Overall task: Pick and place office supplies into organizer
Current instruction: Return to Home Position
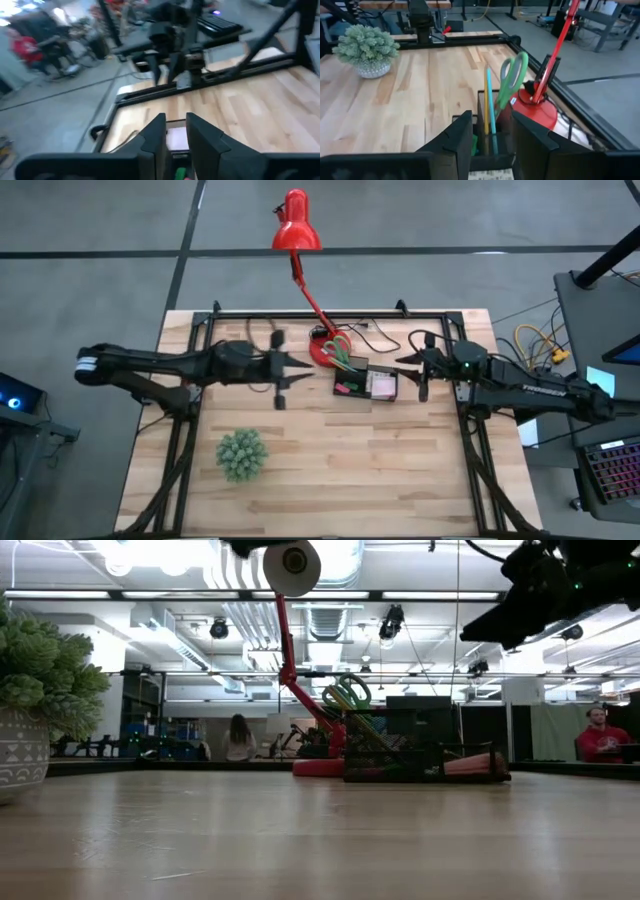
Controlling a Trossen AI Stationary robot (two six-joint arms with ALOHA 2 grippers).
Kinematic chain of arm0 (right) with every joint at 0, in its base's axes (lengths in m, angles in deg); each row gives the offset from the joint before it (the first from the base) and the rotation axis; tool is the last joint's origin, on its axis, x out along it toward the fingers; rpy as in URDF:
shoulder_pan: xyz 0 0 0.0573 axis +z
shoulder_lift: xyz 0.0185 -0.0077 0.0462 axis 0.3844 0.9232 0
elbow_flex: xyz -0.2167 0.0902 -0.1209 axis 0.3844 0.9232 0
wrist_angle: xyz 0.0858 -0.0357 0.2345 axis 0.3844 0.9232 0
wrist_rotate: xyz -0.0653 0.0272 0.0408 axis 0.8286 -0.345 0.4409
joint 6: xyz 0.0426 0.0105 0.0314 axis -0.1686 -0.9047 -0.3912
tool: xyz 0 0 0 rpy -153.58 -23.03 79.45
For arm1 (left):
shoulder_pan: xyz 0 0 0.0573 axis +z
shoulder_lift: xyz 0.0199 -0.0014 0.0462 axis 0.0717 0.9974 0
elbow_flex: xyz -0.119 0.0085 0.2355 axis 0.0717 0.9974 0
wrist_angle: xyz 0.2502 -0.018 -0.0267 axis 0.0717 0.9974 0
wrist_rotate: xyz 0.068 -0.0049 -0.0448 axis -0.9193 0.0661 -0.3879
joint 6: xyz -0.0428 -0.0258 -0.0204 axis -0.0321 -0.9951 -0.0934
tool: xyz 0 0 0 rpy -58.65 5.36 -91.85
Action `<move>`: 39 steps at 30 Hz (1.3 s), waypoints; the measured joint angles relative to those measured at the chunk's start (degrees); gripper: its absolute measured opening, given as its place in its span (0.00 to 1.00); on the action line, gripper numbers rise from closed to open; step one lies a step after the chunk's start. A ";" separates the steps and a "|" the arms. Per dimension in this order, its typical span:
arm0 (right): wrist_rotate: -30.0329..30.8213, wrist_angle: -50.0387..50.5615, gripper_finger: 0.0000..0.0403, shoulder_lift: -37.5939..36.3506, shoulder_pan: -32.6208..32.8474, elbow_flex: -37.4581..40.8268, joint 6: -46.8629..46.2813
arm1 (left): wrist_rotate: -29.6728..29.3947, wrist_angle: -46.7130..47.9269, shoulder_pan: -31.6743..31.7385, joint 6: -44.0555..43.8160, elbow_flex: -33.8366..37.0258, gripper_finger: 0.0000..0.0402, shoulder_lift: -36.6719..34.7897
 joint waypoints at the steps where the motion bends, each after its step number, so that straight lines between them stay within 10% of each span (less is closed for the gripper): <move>1: 0.03 -0.15 0.30 -0.38 -0.01 0.68 -0.31 | -1.31 -2.32 -0.02 -0.12 2.93 0.14 -1.83; 18: 0.02 -9.12 0.29 -0.80 -0.01 7.11 -0.90 | -3.77 -12.46 0.02 -5.95 37.71 0.00 -37.26; 39: -0.56 -8.81 0.27 -1.01 -0.01 6.65 -1.60 | -4.54 -5.20 0.02 -8.14 55.90 0.00 -65.05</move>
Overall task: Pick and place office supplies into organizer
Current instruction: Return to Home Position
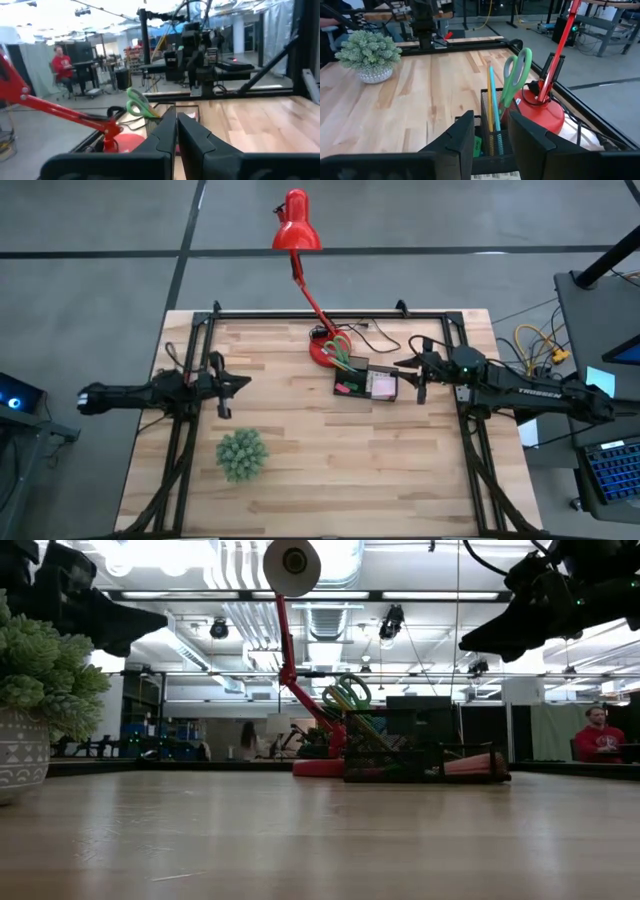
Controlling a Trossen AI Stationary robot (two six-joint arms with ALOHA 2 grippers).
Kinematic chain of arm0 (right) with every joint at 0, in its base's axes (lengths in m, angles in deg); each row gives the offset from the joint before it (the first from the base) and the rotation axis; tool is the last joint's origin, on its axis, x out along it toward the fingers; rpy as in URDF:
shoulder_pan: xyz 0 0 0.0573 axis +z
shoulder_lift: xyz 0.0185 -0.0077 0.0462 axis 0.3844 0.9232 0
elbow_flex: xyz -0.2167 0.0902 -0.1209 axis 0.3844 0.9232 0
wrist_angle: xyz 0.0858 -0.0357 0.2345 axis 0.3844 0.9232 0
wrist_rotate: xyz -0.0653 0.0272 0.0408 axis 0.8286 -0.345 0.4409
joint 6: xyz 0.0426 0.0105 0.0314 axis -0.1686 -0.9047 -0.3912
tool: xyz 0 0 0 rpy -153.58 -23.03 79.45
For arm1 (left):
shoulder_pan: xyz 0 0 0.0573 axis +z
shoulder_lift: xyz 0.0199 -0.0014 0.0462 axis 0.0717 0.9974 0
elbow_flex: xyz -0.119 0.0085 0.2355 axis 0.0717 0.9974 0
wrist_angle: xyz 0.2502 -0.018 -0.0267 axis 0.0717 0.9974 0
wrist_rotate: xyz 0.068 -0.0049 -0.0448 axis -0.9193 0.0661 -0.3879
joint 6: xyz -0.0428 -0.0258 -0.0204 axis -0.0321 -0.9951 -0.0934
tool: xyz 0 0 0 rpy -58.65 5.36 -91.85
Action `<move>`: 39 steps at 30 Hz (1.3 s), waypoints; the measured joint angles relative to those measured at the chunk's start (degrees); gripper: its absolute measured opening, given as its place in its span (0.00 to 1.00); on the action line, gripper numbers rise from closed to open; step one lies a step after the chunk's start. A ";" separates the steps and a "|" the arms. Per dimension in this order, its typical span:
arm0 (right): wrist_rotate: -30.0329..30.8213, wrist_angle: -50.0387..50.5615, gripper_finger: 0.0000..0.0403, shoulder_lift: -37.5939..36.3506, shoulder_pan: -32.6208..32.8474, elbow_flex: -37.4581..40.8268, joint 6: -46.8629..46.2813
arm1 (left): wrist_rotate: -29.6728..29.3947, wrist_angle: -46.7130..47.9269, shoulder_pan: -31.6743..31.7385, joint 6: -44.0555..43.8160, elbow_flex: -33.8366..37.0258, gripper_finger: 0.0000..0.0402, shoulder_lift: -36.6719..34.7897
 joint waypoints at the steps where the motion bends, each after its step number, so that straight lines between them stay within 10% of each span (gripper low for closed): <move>1: -0.10 0.03 0.27 -0.44 0.00 0.11 0.66 | -0.49 -0.37 0.00 -0.35 0.01 0.00 0.58; 23: -6.88 4.47 0.02 -27.08 5.78 11.62 -3.46 | -3.43 -0.52 0.00 1.07 0.05 0.00 0.11; 39: 6.55 6.39 0.02 -30.08 15.89 13.02 -0.34 | -2.22 2.77 -0.02 -2.25 0.11 0.00 0.05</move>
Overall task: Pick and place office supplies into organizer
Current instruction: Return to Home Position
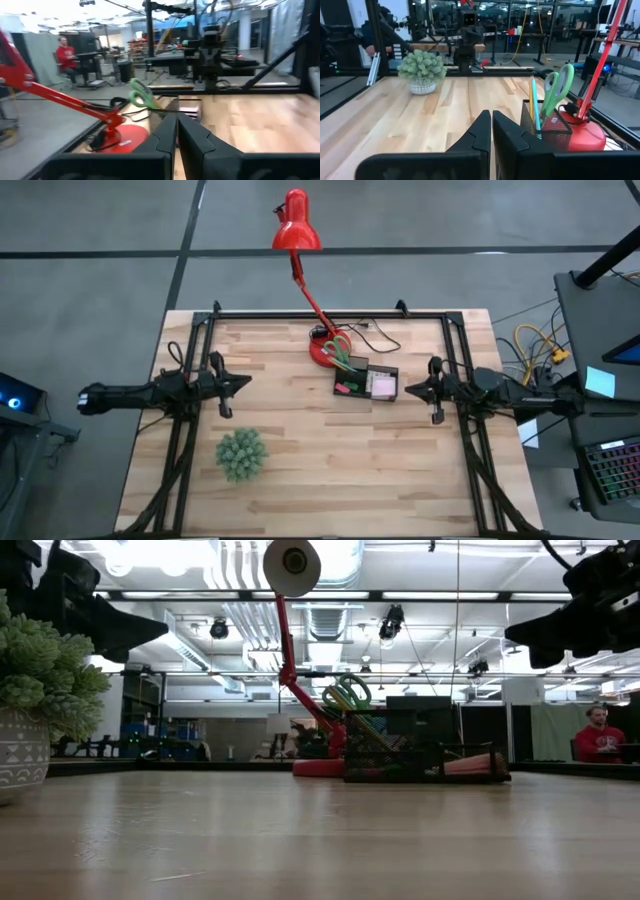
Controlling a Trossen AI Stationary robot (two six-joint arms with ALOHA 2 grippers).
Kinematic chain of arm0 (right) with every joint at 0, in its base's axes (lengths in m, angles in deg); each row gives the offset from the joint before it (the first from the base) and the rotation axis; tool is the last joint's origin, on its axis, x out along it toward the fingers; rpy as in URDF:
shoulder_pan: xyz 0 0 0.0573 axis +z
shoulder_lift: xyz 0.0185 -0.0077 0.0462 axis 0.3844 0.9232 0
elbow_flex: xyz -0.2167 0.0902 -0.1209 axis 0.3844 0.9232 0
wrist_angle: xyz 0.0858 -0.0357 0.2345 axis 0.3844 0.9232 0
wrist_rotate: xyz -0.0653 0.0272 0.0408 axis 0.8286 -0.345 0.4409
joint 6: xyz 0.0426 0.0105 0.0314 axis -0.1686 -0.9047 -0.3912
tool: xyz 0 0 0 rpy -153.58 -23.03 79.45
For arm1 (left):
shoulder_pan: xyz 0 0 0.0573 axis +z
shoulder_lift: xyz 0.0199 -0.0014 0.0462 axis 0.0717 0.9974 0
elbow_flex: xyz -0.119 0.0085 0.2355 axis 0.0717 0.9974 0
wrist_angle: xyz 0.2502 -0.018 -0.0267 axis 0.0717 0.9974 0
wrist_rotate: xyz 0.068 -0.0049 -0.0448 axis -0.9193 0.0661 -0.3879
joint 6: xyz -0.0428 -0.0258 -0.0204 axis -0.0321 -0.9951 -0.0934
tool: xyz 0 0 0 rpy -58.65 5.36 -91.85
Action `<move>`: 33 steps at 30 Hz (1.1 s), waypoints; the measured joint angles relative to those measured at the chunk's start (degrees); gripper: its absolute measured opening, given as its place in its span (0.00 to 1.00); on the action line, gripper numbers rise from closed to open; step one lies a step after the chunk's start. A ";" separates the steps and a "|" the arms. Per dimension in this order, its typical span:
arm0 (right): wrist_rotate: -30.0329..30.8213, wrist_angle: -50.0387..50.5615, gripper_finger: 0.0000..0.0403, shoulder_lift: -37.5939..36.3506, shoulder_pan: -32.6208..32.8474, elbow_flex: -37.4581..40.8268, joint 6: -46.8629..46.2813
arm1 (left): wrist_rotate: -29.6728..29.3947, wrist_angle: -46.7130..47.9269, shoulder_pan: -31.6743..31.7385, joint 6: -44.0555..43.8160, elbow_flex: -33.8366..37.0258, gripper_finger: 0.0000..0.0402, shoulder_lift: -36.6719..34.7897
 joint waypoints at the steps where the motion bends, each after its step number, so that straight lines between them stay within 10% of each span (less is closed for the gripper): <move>1: 0.00 0.00 0.02 -0.06 0.00 0.00 -0.13 | 1.05 0.10 0.00 -0.74 0.01 0.00 0.01; 33: -0.42 0.00 0.02 0.44 0.00 0.00 4.20 | 9.13 1.06 0.02 -1.13 0.04 0.00 3.80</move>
